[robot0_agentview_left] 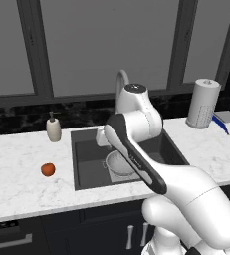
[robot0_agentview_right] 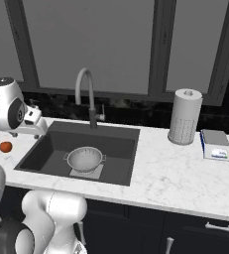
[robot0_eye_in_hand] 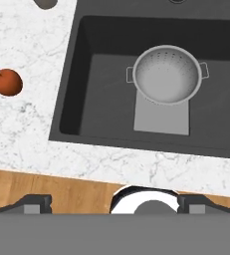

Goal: Put the colander in the sink, put the orange in the colander, and turn on the sink faucet and pour water over the colander.

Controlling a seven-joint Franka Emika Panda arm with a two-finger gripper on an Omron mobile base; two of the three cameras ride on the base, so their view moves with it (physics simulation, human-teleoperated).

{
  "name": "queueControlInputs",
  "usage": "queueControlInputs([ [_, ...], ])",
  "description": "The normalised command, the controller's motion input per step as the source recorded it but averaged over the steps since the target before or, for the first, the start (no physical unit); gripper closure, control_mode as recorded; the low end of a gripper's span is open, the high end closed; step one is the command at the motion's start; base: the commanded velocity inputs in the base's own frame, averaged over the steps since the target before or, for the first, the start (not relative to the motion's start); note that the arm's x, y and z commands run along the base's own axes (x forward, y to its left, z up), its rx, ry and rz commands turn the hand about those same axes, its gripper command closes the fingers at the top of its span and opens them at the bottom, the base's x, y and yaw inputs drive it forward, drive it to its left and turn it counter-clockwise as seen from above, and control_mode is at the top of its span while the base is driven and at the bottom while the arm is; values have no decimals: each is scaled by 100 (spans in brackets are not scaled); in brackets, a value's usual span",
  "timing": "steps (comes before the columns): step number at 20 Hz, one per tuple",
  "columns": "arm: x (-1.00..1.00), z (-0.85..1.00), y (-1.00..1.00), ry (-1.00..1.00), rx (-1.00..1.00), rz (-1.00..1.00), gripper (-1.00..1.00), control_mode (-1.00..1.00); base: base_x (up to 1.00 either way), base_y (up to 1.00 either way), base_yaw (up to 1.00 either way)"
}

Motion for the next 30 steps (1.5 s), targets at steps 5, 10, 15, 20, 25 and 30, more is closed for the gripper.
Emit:
queueControlInputs([
  [5,0,0,24,0,0,0,-100,-100,0,0,0],
  [10,0,0,19,0,0,0,-100,-100,0,0,0],
  [15,8,0,38,0,0,0,-100,-100,0,0,0],
  [20,18,0,53,0,0,0,-100,-100,0,0,0],
  [25,16,0,55,0,0,0,-100,-100,0,0,0],
  [30,19,0,44,0,0,0,-100,-100,0,0,0],
])
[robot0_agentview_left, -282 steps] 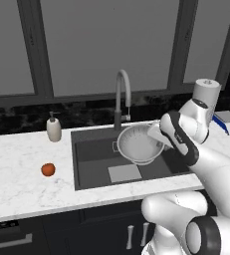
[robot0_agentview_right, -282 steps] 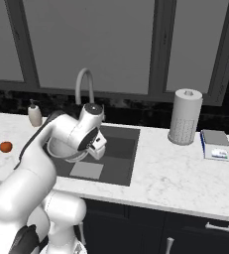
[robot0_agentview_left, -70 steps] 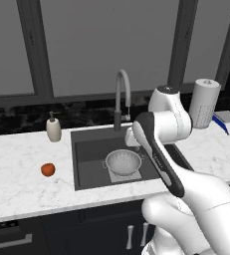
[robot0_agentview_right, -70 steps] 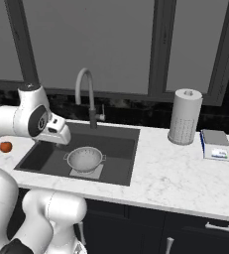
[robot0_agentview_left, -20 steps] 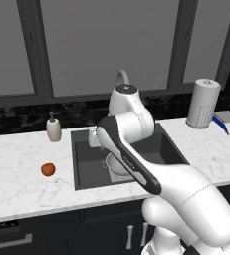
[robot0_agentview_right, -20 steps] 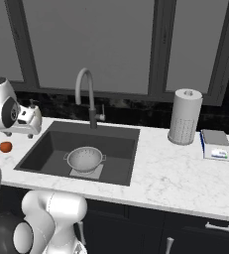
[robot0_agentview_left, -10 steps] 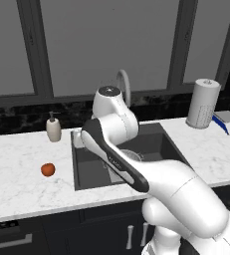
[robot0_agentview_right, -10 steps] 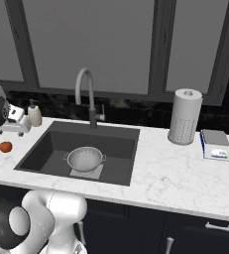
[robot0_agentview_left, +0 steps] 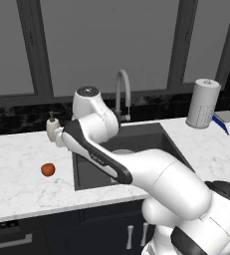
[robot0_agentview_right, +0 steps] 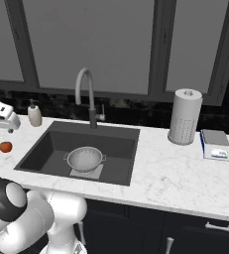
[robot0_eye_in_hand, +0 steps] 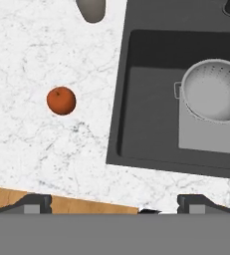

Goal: Put the colander in the sink, put the orange in the colander, and turn on the sink faucet and pour water over the colander.

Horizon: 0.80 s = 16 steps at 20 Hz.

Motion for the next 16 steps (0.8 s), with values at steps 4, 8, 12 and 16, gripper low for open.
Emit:
queueControlInputs([
  [4,23,-4,18,0,1,0,-100,-100,0,0,0],
  [8,14,-31,5,0,1,1,-100,-100,0,0,0],
  [12,11,-41,0,0,2,2,-100,-100,0,0,0],
  [16,16,-41,7,0,0,2,-100,-100,0,0,0],
])
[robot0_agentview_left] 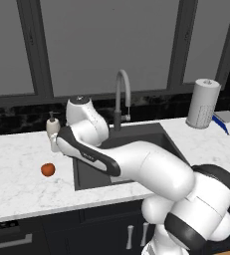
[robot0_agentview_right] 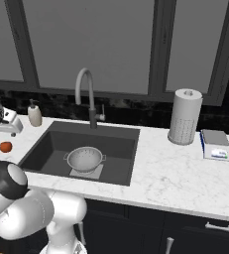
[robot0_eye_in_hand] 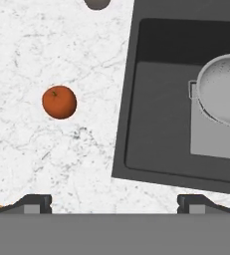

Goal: Put the colander in the sink, put the orange in the colander, and turn on the sink faucet and pour water over the colander.

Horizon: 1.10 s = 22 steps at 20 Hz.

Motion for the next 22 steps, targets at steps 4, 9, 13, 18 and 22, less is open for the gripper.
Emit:
queueControlInputs([
  [4,13,-42,21,0,0,3,-100,-100,0,0,0],
  [9,16,-44,35,0,0,2,-100,-100,0,0,0],
  [13,23,-23,31,0,0,0,-100,-100,0,0,0],
  [18,20,-29,29,0,0,0,-100,-100,0,0,0],
  [22,17,-21,30,0,0,0,-100,-100,0,0,0],
])
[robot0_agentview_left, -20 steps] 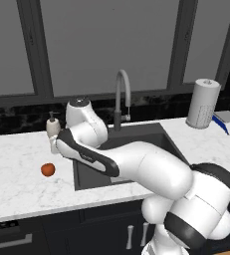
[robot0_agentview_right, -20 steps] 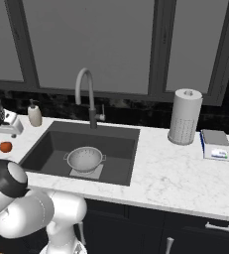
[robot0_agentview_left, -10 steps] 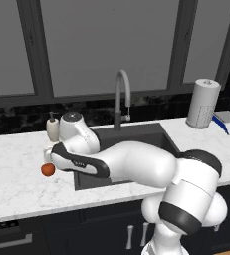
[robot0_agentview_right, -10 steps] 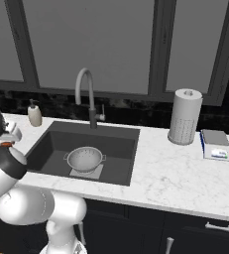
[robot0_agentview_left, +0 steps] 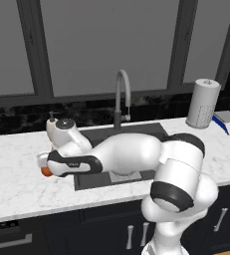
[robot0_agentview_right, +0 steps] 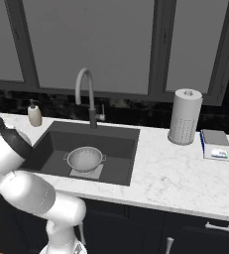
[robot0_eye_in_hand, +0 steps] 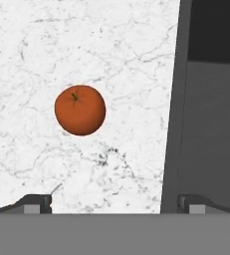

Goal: Put the colander in the sink, put the orange in the colander, and turn on the sink faucet and pour water over the colander.

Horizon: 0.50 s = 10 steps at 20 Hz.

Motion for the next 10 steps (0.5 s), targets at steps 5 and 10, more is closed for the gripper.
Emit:
queueControlInputs([
  [5,21,-11,34,1,0,0,-100,-100,0,0,0],
  [10,14,-11,22,1,0,0,-100,-100,0,0,0],
])
